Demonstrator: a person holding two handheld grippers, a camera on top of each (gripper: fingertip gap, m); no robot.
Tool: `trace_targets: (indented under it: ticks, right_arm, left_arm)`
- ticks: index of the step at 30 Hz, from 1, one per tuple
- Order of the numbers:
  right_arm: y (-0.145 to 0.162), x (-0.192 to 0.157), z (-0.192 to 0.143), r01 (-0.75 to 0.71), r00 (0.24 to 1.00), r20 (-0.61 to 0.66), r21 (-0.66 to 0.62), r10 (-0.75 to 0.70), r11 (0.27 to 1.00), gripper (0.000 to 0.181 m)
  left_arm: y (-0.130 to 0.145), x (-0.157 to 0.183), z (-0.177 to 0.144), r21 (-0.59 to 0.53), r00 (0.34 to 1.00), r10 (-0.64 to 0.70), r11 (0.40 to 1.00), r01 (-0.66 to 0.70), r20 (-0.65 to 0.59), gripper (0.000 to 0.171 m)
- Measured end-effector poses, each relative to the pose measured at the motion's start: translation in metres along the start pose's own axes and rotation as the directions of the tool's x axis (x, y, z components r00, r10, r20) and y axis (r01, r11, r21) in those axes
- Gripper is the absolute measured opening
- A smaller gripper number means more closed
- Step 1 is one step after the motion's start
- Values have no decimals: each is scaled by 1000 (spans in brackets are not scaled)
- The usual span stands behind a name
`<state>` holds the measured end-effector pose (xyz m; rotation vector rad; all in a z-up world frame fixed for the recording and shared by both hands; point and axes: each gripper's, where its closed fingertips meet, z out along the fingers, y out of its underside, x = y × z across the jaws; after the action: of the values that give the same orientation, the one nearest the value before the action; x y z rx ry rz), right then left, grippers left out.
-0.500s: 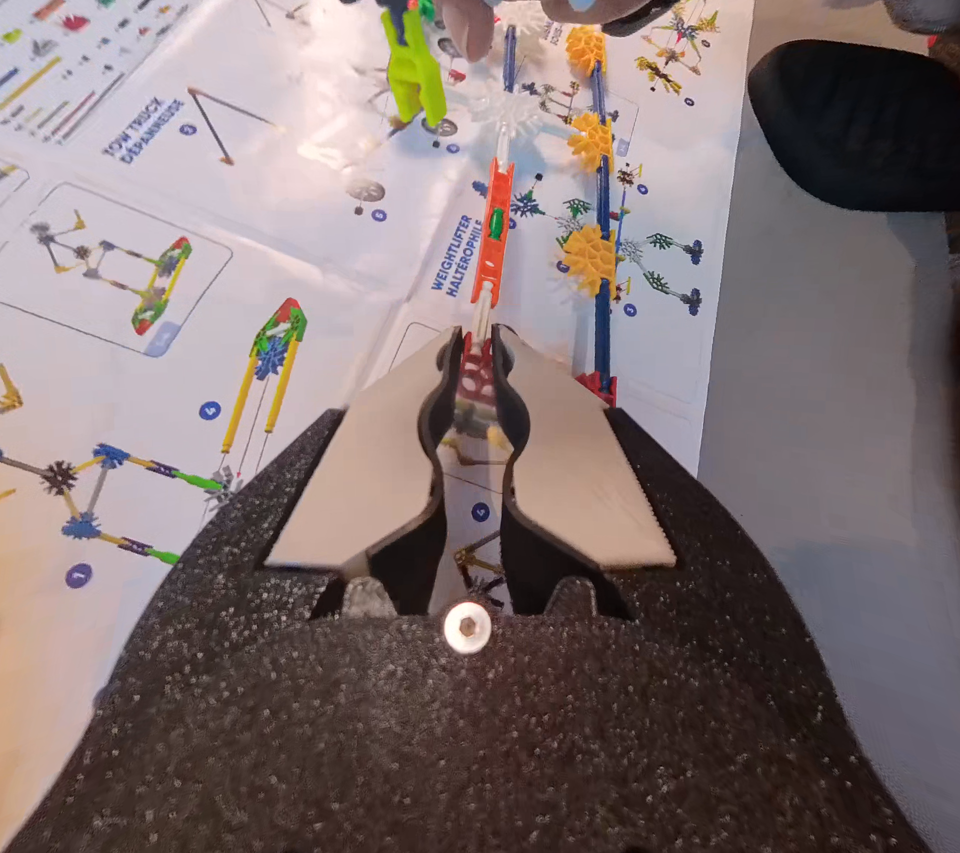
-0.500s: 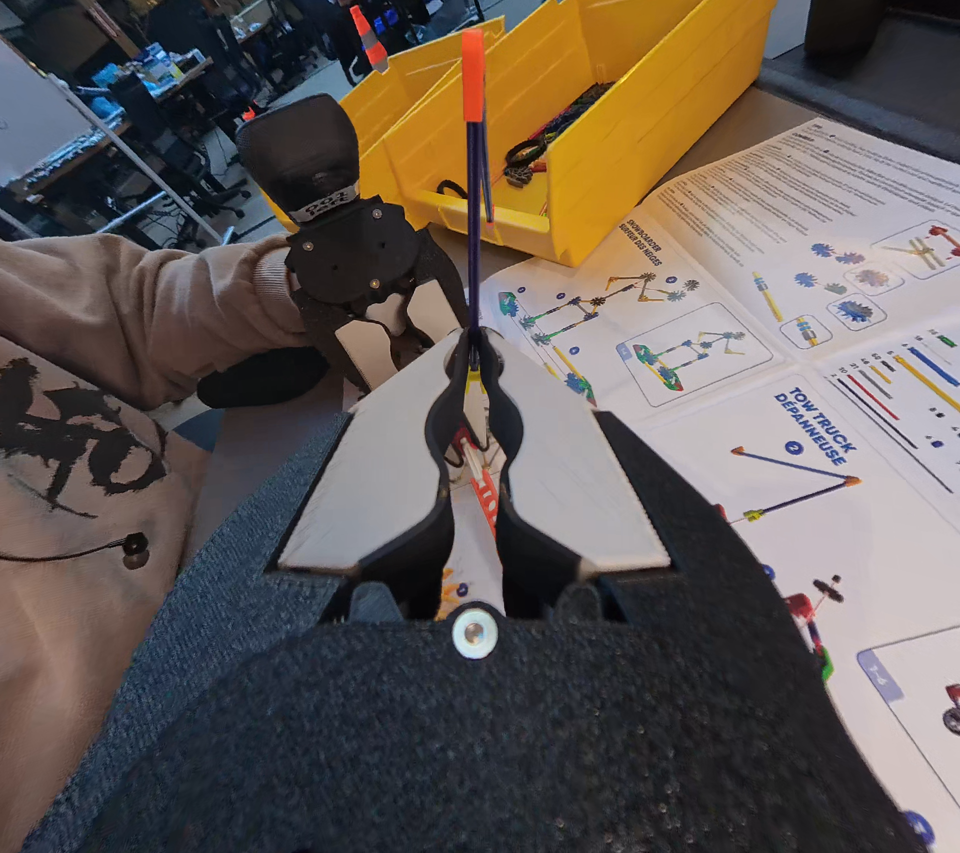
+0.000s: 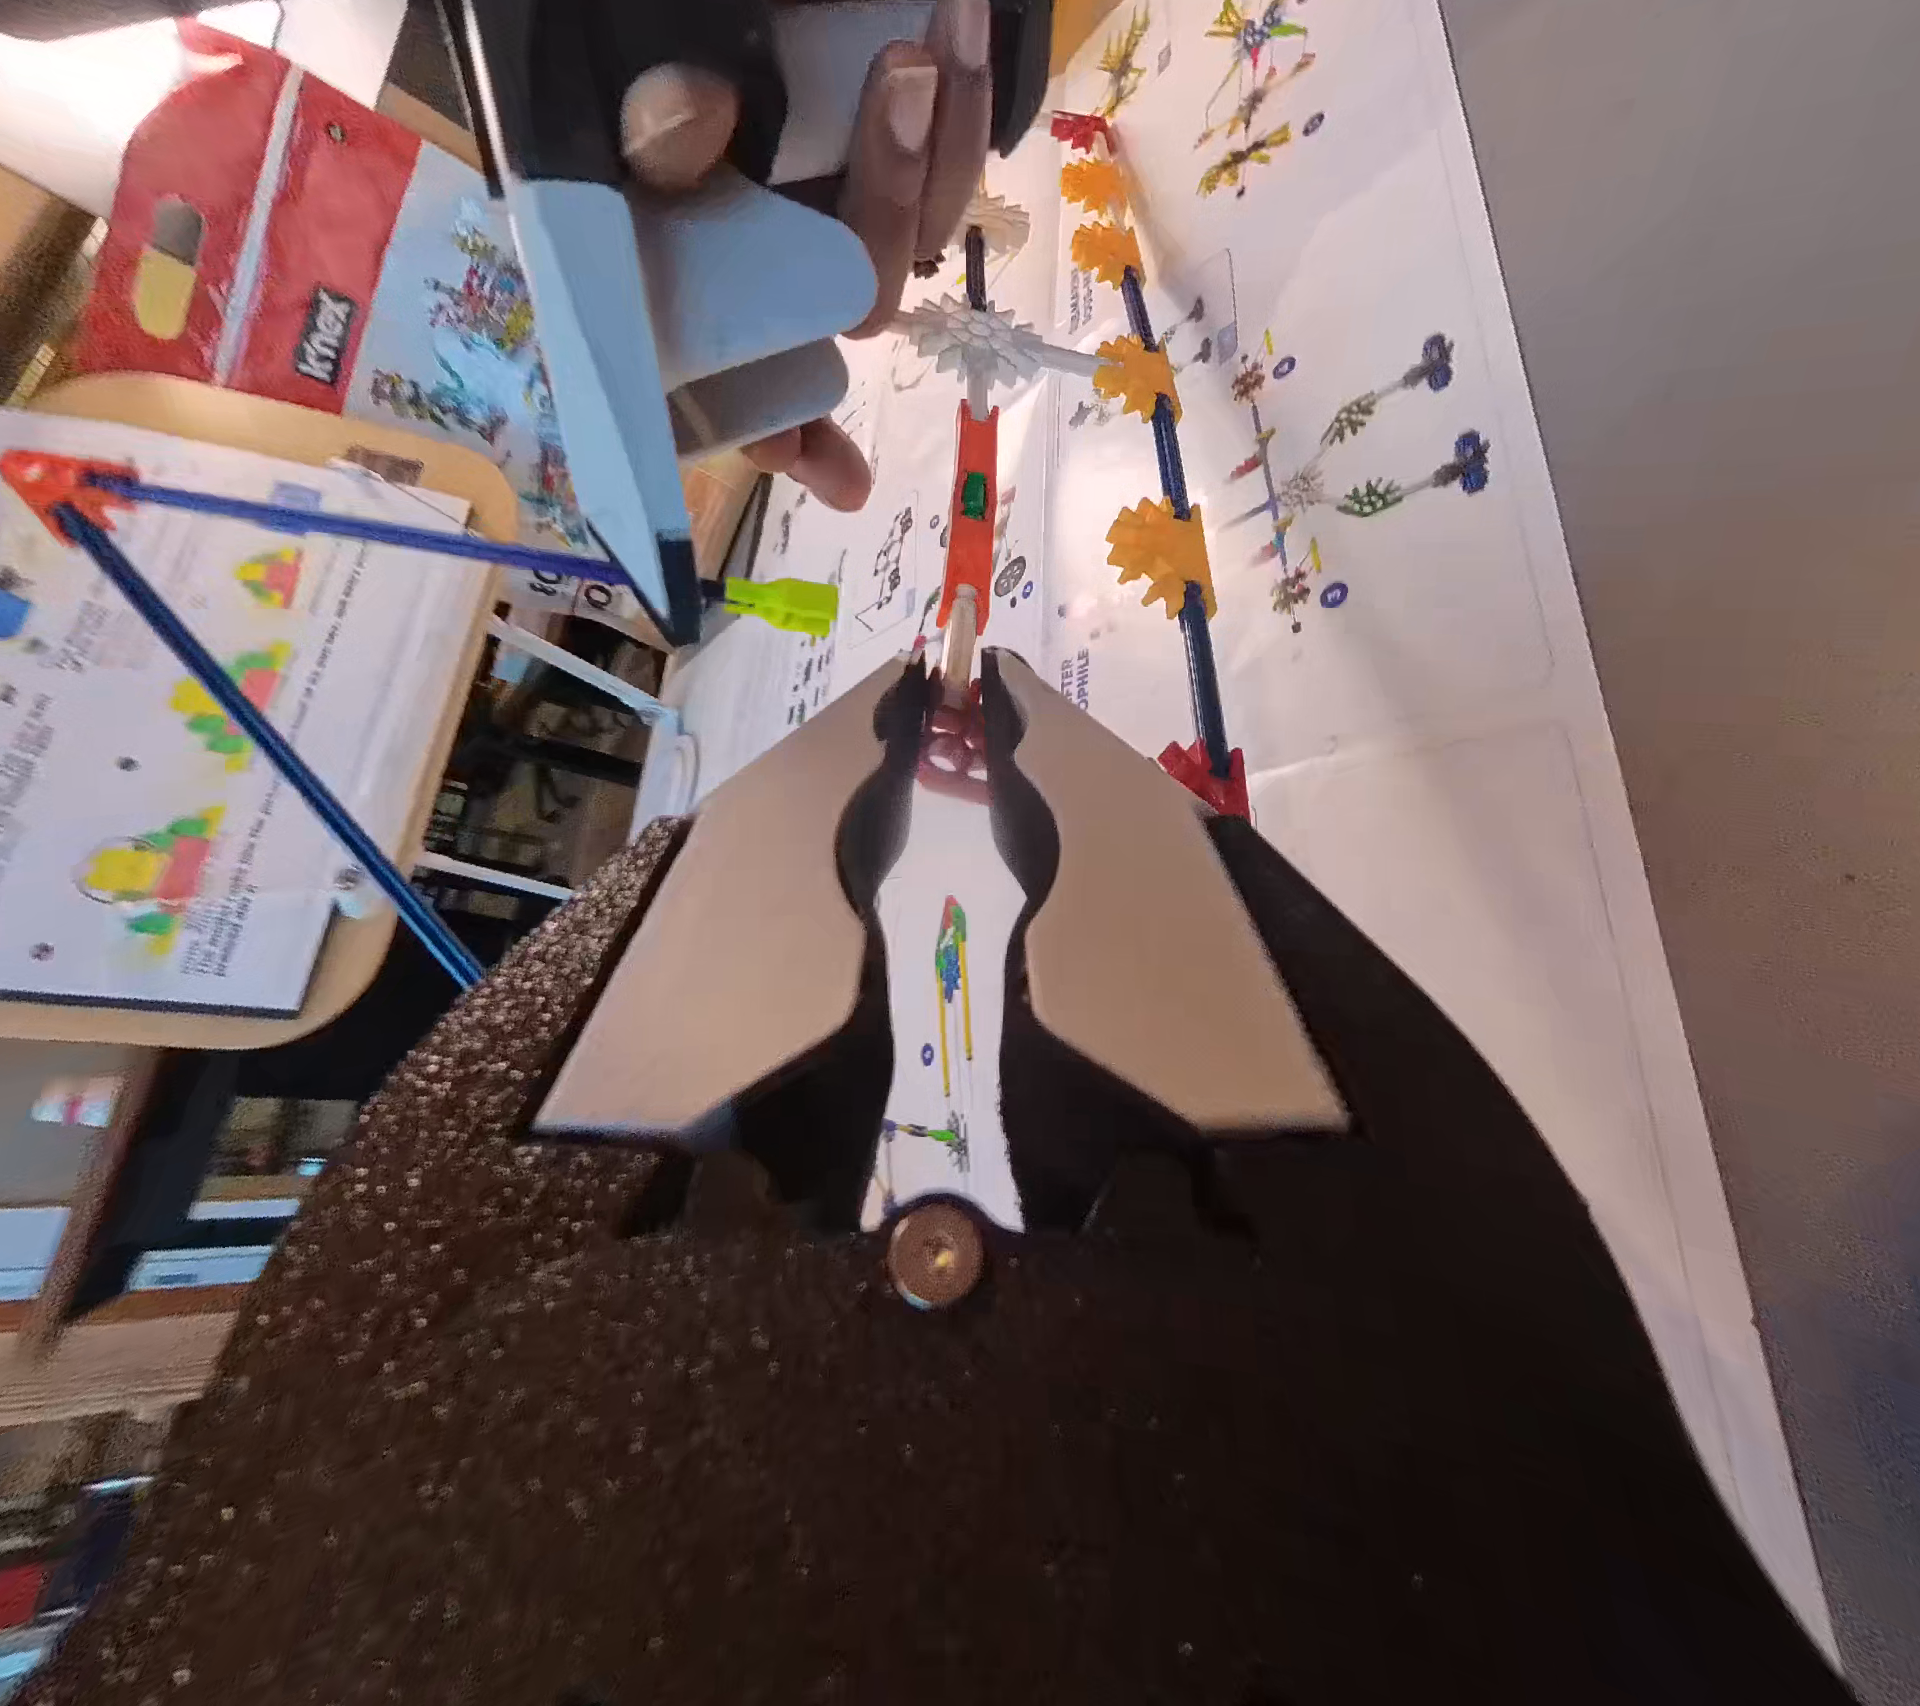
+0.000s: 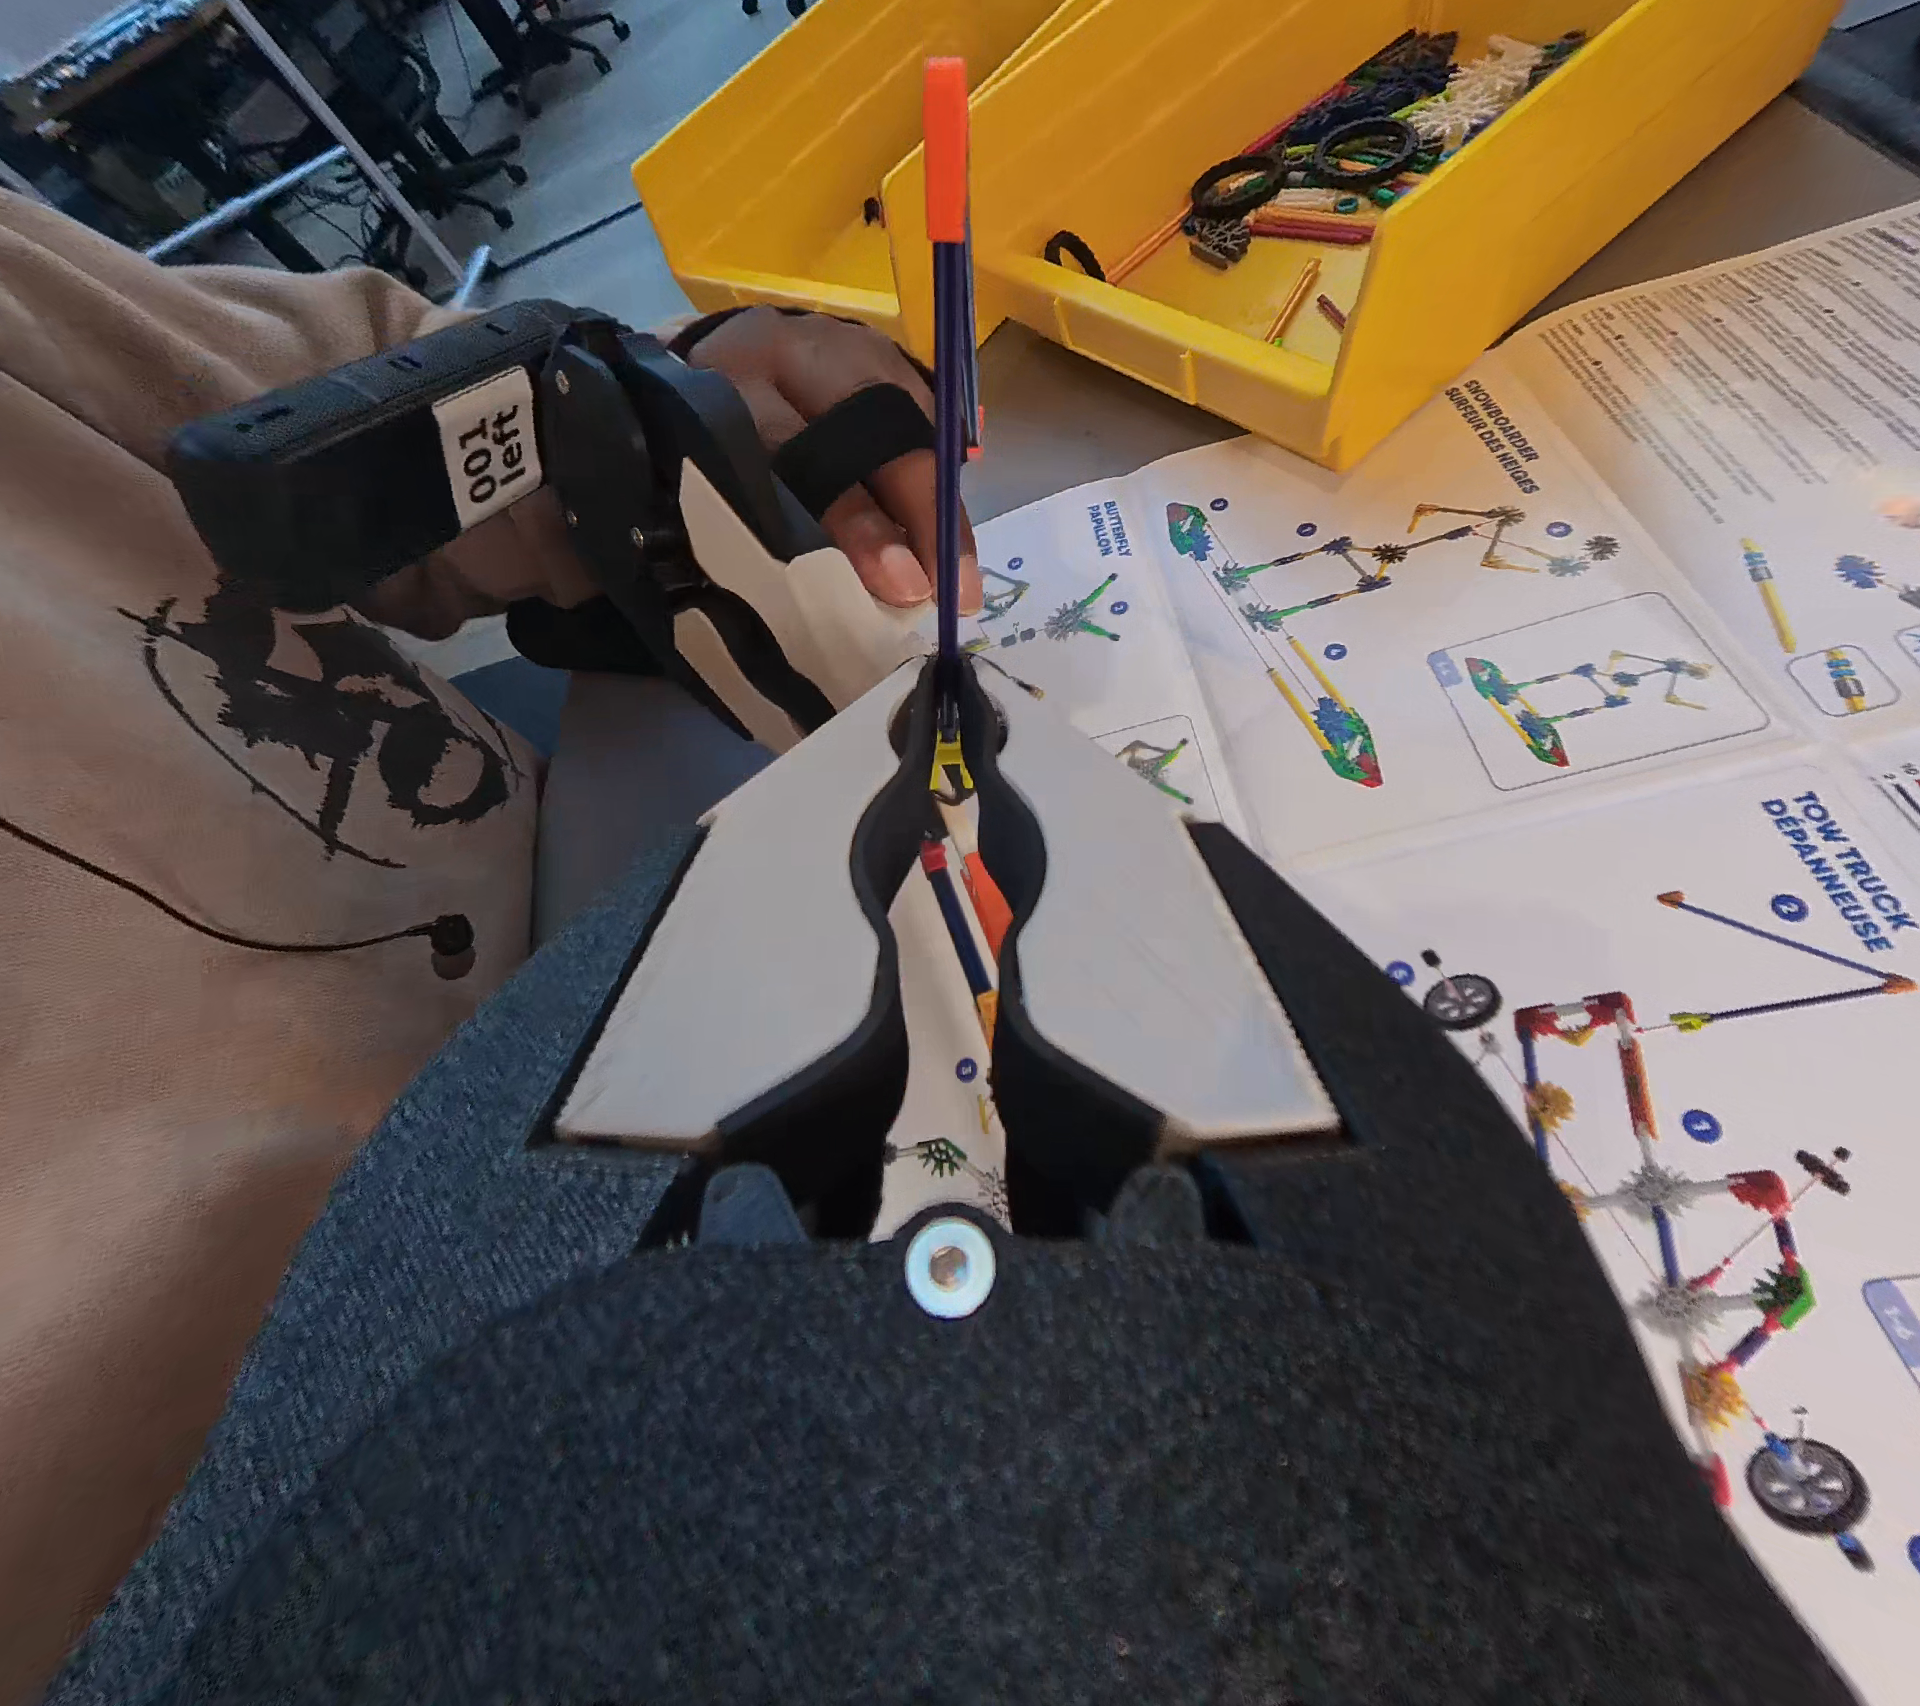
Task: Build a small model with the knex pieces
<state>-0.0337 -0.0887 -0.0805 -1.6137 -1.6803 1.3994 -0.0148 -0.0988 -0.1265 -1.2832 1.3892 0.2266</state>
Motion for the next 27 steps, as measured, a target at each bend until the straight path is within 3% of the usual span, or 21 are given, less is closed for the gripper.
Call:
trace_targets:
  ticks: [4, 9, 18, 20, 23, 27]
  right_arm:
    - [18, -7, 12, 60, 993, -97, -23, -62, 998, 1]
    - [38, -12, 20, 120, 976, -183, -12, -120, 993, 2]
    - [53, -23, 17, 102, 985, -139, 16, -99, 995, 2]
    - [54, -26, 16, 121, 984, -135, 12, -118, 993, 2]
    - [56, -29, 15, 129, 983, -130, 13, -126, 992, 2]
    - [57, -32, 14, 139, 983, -124, 18, -136, 990, 1]
  left_arm:
    - [4, 19, -1, -16, 981, 192, 981, -192, 22, 8]
    - [-1, 34, -4, 6, 967, 254, 967, -254, 10, 7]
    - [-10, 46, -12, 16, 951, 310, 951, -310, 12, 7]
    - [-12, 46, -14, 21, 970, 245, 969, -245, 2, 6]
    - [-11, 44, -20, 4, 999, 9, 1000, -9, -47, 14]
    - [-3, 58, -22, -102, 915, -362, 932, 349, -176, 22]
